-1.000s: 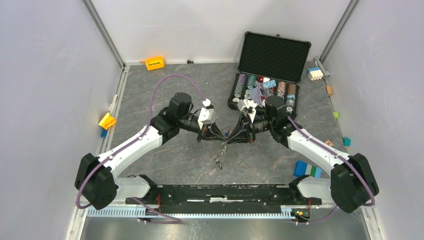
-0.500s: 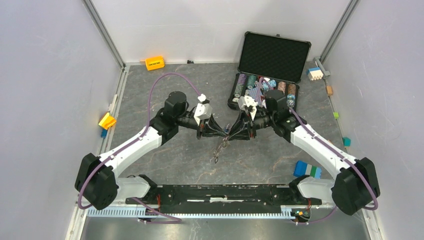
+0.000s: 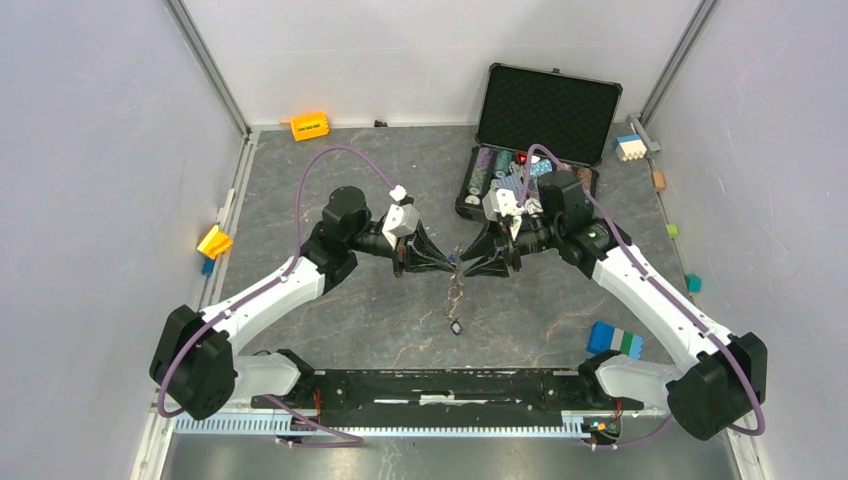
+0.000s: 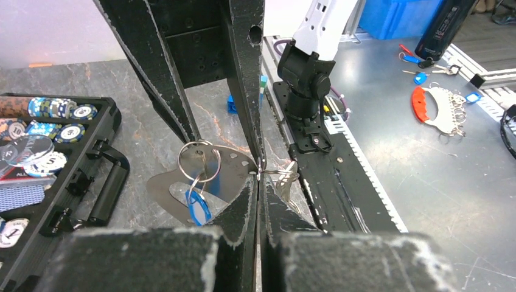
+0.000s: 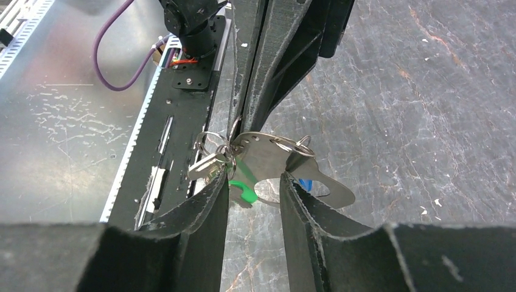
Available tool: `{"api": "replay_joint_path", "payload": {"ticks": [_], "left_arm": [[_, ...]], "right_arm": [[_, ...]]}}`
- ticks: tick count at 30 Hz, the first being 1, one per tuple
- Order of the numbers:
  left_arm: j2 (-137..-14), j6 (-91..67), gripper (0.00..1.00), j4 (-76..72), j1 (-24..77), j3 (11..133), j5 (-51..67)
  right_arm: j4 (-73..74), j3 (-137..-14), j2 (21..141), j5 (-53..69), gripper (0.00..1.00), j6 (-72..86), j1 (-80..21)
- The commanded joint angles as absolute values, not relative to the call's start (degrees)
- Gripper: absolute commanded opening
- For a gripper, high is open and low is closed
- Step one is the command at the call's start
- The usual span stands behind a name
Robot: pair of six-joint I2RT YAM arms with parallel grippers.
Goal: Put the keys on the keyring
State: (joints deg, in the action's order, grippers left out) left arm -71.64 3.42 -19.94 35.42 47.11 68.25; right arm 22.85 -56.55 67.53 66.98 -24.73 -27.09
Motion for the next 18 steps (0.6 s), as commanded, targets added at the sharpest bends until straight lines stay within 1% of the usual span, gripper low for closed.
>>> {"api": "replay_joint_path", "payload": {"ticks": [1, 7, 13, 18], "left_arm": [[-71.55, -3.67, 0.02, -30.32, 34.81, 46.26, 70.06], [-71.57, -4.21, 0.02, -30.18, 34.67, 46.19, 69.02], [-72.07, -4.92, 0.02, -30.14, 34.63, 46.54, 67.9], [-72.47, -6.13, 0.02, -31.61, 34.63, 46.27, 67.19]], "right_arm": [[24.8, -59.58, 66.45, 67.41, 0.41, -26.12, -26.81], [23.12, -60.46, 66.18, 68.79, 0.4, -23.57, -26.64], [17.39, -59.99, 66.54, 69.64, 0.4, -17.32, -26.6], [14.03, -59.31, 66.8, 70.17, 0.37, -13.84, -26.72]]}}
